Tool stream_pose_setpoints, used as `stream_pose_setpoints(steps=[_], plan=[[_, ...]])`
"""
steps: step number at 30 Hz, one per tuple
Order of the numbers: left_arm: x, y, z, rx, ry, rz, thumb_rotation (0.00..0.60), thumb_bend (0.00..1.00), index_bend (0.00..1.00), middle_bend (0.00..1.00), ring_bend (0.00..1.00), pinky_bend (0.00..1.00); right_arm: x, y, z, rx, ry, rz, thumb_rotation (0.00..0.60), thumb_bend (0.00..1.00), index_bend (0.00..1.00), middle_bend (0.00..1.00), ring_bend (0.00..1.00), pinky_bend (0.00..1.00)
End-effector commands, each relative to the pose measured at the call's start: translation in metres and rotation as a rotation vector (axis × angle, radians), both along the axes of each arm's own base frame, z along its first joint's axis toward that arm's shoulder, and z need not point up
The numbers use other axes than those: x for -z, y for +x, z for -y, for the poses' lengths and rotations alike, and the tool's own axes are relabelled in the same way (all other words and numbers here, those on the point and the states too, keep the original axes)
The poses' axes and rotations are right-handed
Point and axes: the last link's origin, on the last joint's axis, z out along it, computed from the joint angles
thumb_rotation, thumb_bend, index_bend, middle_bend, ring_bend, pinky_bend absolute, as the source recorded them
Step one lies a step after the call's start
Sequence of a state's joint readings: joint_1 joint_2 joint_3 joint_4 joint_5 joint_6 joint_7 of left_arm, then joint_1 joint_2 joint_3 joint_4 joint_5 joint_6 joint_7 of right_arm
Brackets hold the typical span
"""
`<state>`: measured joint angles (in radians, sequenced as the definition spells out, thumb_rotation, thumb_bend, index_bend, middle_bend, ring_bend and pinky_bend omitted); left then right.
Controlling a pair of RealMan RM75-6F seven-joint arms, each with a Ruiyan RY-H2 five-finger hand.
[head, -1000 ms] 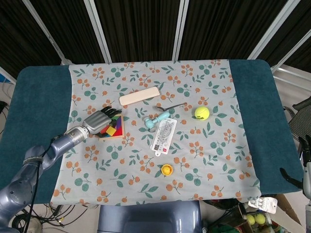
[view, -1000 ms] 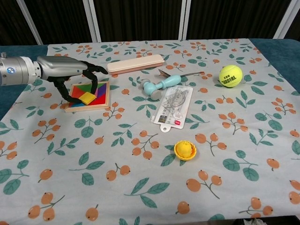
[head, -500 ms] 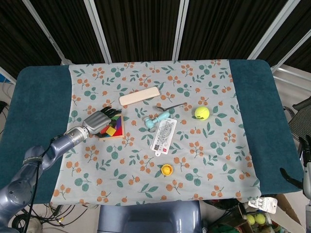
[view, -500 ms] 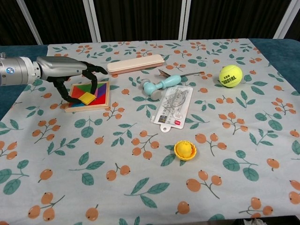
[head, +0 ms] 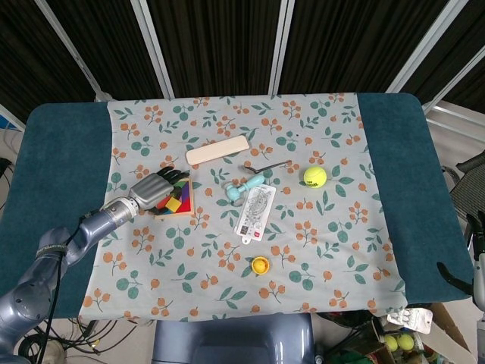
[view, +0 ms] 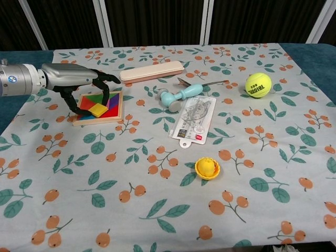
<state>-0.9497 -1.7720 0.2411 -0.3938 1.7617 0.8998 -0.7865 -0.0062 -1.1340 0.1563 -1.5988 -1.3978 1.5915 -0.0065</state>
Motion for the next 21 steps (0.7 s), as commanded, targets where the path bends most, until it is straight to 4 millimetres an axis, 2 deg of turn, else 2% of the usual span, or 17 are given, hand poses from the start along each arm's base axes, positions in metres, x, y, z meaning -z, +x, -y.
stream_pose_setpoints(steps=[1, 13, 21], plan=[[-0.0003, -0.0003, 0.0000, -0.001, 0.000, 0.000, 0.600, 0.32, 0.43, 0.02, 0.00, 0.00, 0.0001, 0.0000, 0.0000, 0.001, 0.000, 0.000, 0.600, 0.11, 0.00, 0.00, 0.05, 0.23], [0.0002, 0.0008, 0.0006, 0.002, -0.006, 0.006, 0.600, 0.31, 0.35, 0.02, 0.00, 0.00, 0.0002, 0.0002, -0.0001, 0.002, -0.003, 0.006, 0.600, 0.11, 0.00, 0.00, 0.05, 0.23], [-0.0025, 0.0009, 0.0013, 0.004, -0.015, 0.012, 0.600, 0.31, 0.35, 0.02, 0.00, 0.00, 0.0001, 0.0005, -0.0001, 0.002, -0.006, 0.007, 0.600, 0.11, 0.00, 0.00, 0.05, 0.23]])
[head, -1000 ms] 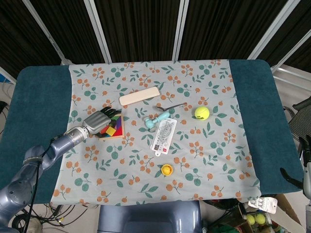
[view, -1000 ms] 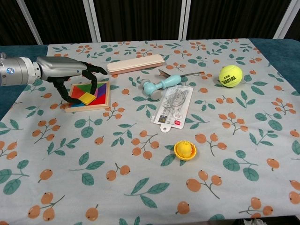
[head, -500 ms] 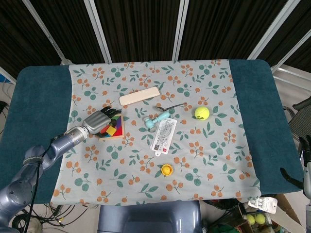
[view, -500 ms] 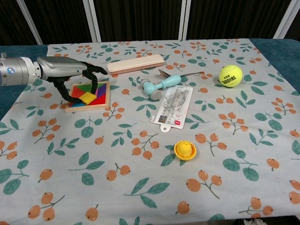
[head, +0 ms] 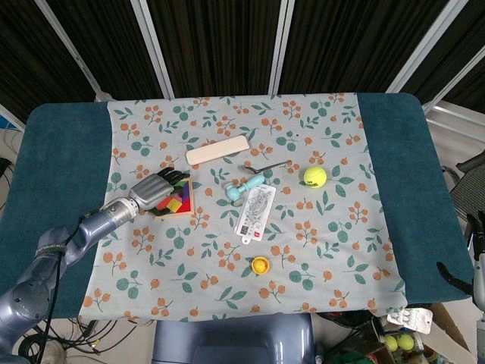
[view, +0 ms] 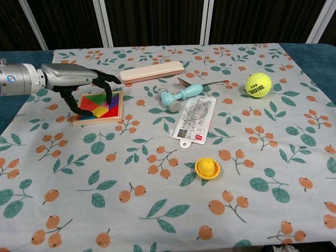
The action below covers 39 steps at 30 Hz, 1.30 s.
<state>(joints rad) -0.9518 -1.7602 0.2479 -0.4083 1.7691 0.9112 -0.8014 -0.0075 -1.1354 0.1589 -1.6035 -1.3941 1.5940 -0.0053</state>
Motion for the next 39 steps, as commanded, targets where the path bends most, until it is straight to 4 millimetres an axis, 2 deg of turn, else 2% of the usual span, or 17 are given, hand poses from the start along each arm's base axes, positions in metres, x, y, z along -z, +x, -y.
stream_pose_setpoints(steps=[1, 9, 25, 39], plan=[[-0.002, 0.000, 0.000, 0.000, 0.002, 0.007, 0.600, 0.31, 0.35, 0.02, 0.00, 0.00, 0.000, 0.000, 0.000, 0.000, -0.001, 0.000, 0.600, 0.11, 0.00, 0.00, 0.05, 0.23], [-0.002, 0.003, 0.003, 0.001, -0.002, 0.052, 0.600, 0.31, 0.35, 0.02, 0.00, 0.00, 0.000, 0.000, 0.000, 0.003, -0.004, 0.002, 0.600, 0.11, 0.00, 0.00, 0.05, 0.23], [-0.001, 0.005, 0.016, -0.001, -0.068, 0.093, 0.600, 0.48, 0.38, 0.02, 0.00, 0.00, 0.000, 0.000, 0.000, 0.002, -0.006, 0.001, 0.600, 0.12, 0.00, 0.00, 0.05, 0.23], [-0.001, -0.006, 0.023, -0.027, -0.083, 0.058, 0.600, 0.49, 0.38, 0.02, 0.00, 0.00, -0.001, 0.000, 0.000, 0.003, -0.008, 0.002, 0.600, 0.11, 0.00, 0.00, 0.05, 0.23]])
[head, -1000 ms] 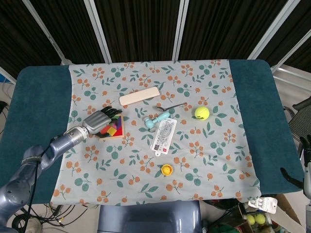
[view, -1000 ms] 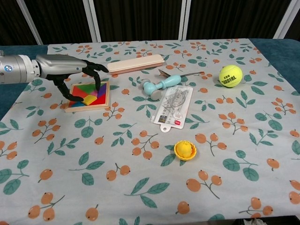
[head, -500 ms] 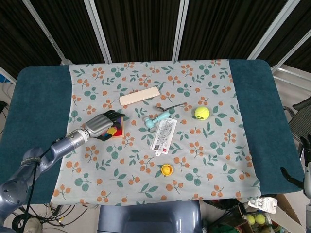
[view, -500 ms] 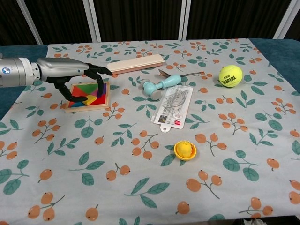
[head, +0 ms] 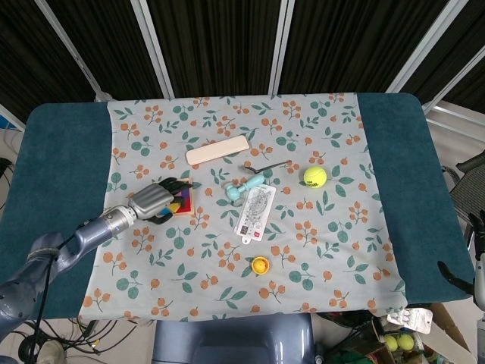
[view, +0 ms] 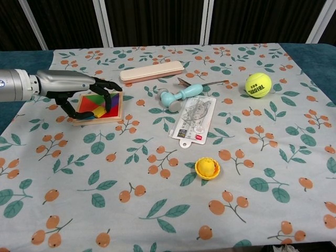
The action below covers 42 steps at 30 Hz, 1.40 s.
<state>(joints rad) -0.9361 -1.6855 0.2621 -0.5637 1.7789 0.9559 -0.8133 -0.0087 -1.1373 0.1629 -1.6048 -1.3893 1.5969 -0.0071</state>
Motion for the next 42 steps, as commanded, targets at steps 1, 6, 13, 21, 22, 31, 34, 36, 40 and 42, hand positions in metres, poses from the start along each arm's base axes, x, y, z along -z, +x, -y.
stream_pose_setpoints(steps=[1, 6, 13, 21, 22, 31, 34, 36, 40, 42], plan=[[0.000, -0.002, 0.001, -0.004, 0.000, -0.004, 0.600, 0.49, 0.38, 0.02, 0.00, 0.00, 0.000, 0.000, 0.000, 0.000, 0.000, 0.000, 0.600, 0.11, 0.00, 0.00, 0.05, 0.23], [-0.001, -0.005, 0.000, -0.011, 0.007, -0.013, 0.600, 0.49, 0.38, 0.02, 0.00, 0.00, 0.000, 0.000, 0.000, 0.001, 0.000, 0.000, 0.600, 0.12, 0.00, 0.00, 0.05, 0.23], [-0.004, -0.008, -0.001, -0.016, 0.022, -0.020, 0.600, 0.49, 0.38, 0.02, 0.00, 0.00, 0.000, 0.000, 0.000, 0.002, -0.001, 0.001, 0.600, 0.11, 0.00, 0.00, 0.05, 0.23], [-0.008, -0.011, -0.002, -0.014, 0.039, -0.022, 0.600, 0.49, 0.38, 0.02, 0.00, 0.00, 0.000, 0.000, 0.000, 0.001, 0.001, 0.001, 0.600, 0.12, 0.00, 0.00, 0.05, 0.23], [-0.009, -0.009, -0.002, -0.016, 0.043, -0.008, 0.600, 0.49, 0.38, 0.02, 0.00, 0.00, 0.000, 0.000, 0.000, 0.001, 0.001, 0.000, 0.600, 0.12, 0.00, 0.00, 0.05, 0.23], [-0.013, -0.005, -0.002, -0.002, 0.045, 0.006, 0.600, 0.49, 0.38, 0.02, 0.00, 0.00, 0.000, 0.000, 0.000, 0.000, 0.000, 0.000, 0.600, 0.12, 0.00, 0.00, 0.05, 0.23], [-0.019, -0.001, -0.004, 0.012, 0.069, 0.031, 0.600, 0.49, 0.36, 0.02, 0.00, 0.00, 0.000, 0.000, 0.000, 0.000, -0.001, 0.001, 0.600, 0.11, 0.00, 0.00, 0.05, 0.23], [-0.029, 0.004, -0.007, 0.028, 0.105, 0.063, 0.600, 0.49, 0.31, 0.02, 0.00, 0.00, 0.000, 0.000, 0.000, 0.000, -0.001, 0.003, 0.600, 0.11, 0.00, 0.00, 0.05, 0.23], [-0.053, 0.008, -0.012, 0.060, 0.215, 0.095, 0.600, 0.43, 0.17, 0.02, 0.00, 0.00, 0.001, 0.001, 0.000, -0.003, 0.005, 0.005, 0.600, 0.12, 0.00, 0.00, 0.05, 0.23], [-0.068, 0.005, -0.008, 0.044, 0.281, 0.114, 0.600, 0.37, 0.16, 0.02, 0.00, 0.00, 0.001, 0.001, 0.000, -0.006, 0.009, 0.005, 0.600, 0.12, 0.00, 0.00, 0.05, 0.23]])
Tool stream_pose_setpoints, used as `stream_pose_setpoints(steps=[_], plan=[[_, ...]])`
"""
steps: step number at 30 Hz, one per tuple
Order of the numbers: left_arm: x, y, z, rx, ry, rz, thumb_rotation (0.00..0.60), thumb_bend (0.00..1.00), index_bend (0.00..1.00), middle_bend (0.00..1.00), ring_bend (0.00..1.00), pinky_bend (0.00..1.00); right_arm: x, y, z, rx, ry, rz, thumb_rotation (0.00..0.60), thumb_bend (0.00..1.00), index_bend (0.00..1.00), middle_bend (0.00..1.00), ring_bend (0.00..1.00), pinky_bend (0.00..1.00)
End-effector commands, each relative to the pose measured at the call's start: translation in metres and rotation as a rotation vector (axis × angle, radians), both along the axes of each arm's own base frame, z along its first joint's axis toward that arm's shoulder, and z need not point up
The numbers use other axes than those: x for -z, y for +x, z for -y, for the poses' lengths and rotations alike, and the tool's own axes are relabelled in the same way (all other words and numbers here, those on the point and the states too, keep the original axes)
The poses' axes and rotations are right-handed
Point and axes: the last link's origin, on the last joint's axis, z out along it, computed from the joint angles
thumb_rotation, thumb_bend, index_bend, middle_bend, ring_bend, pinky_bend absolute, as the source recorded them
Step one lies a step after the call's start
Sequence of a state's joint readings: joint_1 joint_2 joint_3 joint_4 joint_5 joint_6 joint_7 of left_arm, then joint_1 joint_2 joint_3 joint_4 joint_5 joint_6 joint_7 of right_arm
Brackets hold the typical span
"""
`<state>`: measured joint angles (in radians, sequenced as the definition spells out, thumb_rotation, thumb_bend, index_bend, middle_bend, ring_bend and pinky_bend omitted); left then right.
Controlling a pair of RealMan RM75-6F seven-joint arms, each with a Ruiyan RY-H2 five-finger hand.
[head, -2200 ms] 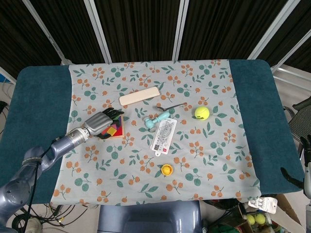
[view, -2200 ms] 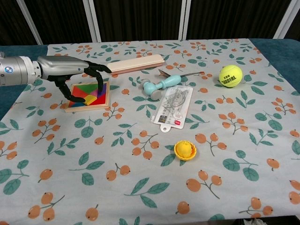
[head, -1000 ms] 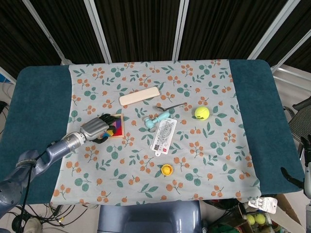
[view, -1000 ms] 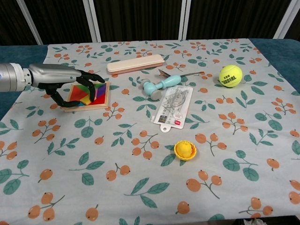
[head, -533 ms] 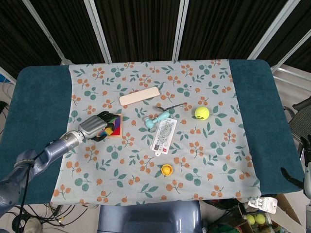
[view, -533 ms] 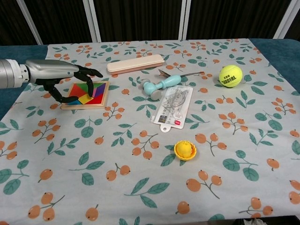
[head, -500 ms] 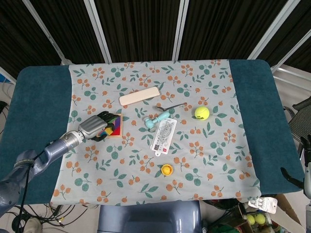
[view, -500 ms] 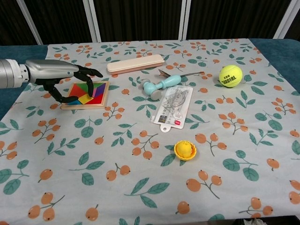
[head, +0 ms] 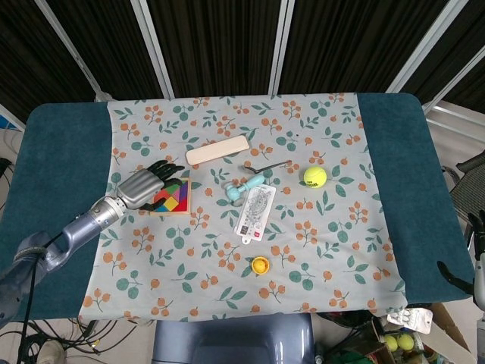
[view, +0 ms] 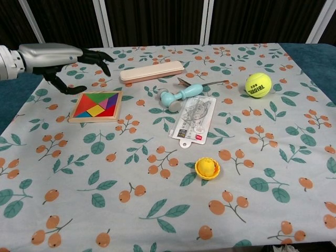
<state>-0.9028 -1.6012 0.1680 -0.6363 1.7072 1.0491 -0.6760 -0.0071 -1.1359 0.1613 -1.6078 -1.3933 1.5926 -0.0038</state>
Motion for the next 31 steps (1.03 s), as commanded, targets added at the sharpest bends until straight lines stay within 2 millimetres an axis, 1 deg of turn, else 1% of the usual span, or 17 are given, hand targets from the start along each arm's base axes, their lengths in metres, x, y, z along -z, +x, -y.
stream_pose_setpoints(steps=[1, 3, 4, 6, 7, 10, 12, 13, 15, 18, 22, 24, 27, 31], plan=[[-0.032, -0.002, 0.005, -0.025, 0.135, 0.054, 0.600, 0.36, 0.15, 0.02, 0.00, 0.00, 0.000, 0.000, 0.000, -0.003, 0.003, 0.000, 0.600, 0.12, 0.00, 0.00, 0.05, 0.23], [-0.047, -0.005, 0.017, -0.052, 0.182, 0.081, 0.600, 0.35, 0.11, 0.02, 0.00, 0.00, 0.000, 0.000, 0.000, -0.004, 0.003, -0.002, 0.600, 0.12, 0.00, 0.00, 0.05, 0.23], [-0.050, -0.005, 0.021, -0.057, 0.192, 0.086, 0.600, 0.35, 0.10, 0.01, 0.00, 0.00, 0.000, 0.000, 0.000, -0.004, 0.003, -0.003, 0.600, 0.12, 0.00, 0.00, 0.05, 0.23], [-0.073, -0.012, 0.043, -0.080, 0.276, 0.094, 0.600, 0.33, 0.05, 0.00, 0.00, 0.00, -0.001, 0.000, 0.000, -0.004, 0.007, -0.011, 0.600, 0.11, 0.00, 0.00, 0.05, 0.23], [-0.077, -0.013, 0.050, -0.086, 0.294, 0.093, 0.600, 0.32, 0.04, 0.00, 0.00, 0.00, -0.001, 0.000, 0.000, -0.005, 0.009, -0.012, 0.600, 0.11, 0.00, 0.00, 0.05, 0.23], [-0.101, -0.022, 0.095, -0.150, 0.418, 0.081, 0.600, 0.27, 0.01, 0.00, 0.00, 0.00, 0.001, 0.002, -0.001, -0.026, 0.037, -0.020, 0.600, 0.11, 0.00, 0.00, 0.05, 0.23], [-0.110, -0.026, 0.124, -0.213, 0.477, 0.060, 0.600, 0.25, 0.00, 0.00, 0.00, 0.00, 0.003, 0.004, -0.001, -0.047, 0.065, -0.036, 0.600, 0.11, 0.00, 0.00, 0.05, 0.23], [-0.116, -0.031, 0.144, -0.266, 0.515, 0.041, 0.600, 0.25, 0.00, 0.00, 0.00, 0.00, 0.005, 0.006, 0.000, -0.064, 0.086, -0.049, 0.600, 0.11, 0.00, 0.00, 0.05, 0.23], [-0.124, -0.036, 0.168, -0.338, 0.566, 0.022, 0.600, 0.24, 0.00, 0.00, 0.00, 0.00, 0.007, 0.008, 0.001, -0.087, 0.109, -0.070, 0.600, 0.11, 0.00, 0.00, 0.05, 0.23], [-0.128, -0.039, 0.195, -0.409, 0.610, 0.037, 0.600, 0.24, 0.00, 0.00, 0.00, 0.00, 0.009, 0.009, 0.002, -0.100, 0.116, -0.079, 0.600, 0.11, 0.00, 0.00, 0.05, 0.23], [-0.128, -0.045, 0.218, -0.451, 0.600, 0.094, 0.600, 0.24, 0.00, 0.00, 0.00, 0.00, 0.012, 0.012, 0.002, -0.111, 0.123, -0.084, 0.600, 0.11, 0.00, 0.00, 0.05, 0.23], [-0.128, -0.053, 0.227, -0.468, 0.601, 0.103, 0.600, 0.24, 0.00, 0.00, 0.00, 0.00, 0.013, 0.013, 0.001, -0.119, 0.133, -0.091, 0.600, 0.11, 0.00, 0.00, 0.05, 0.23], [-0.127, -0.063, 0.234, -0.504, 0.598, 0.096, 0.600, 0.24, 0.00, 0.00, 0.00, 0.00, 0.015, 0.014, 0.001, -0.123, 0.143, -0.100, 0.600, 0.11, 0.00, 0.00, 0.05, 0.23], [-0.127, -0.069, 0.236, -0.521, 0.598, 0.087, 0.600, 0.24, 0.00, 0.00, 0.00, 0.00, 0.015, 0.015, 0.001, -0.125, 0.139, -0.100, 0.600, 0.11, 0.00, 0.00, 0.05, 0.23]])
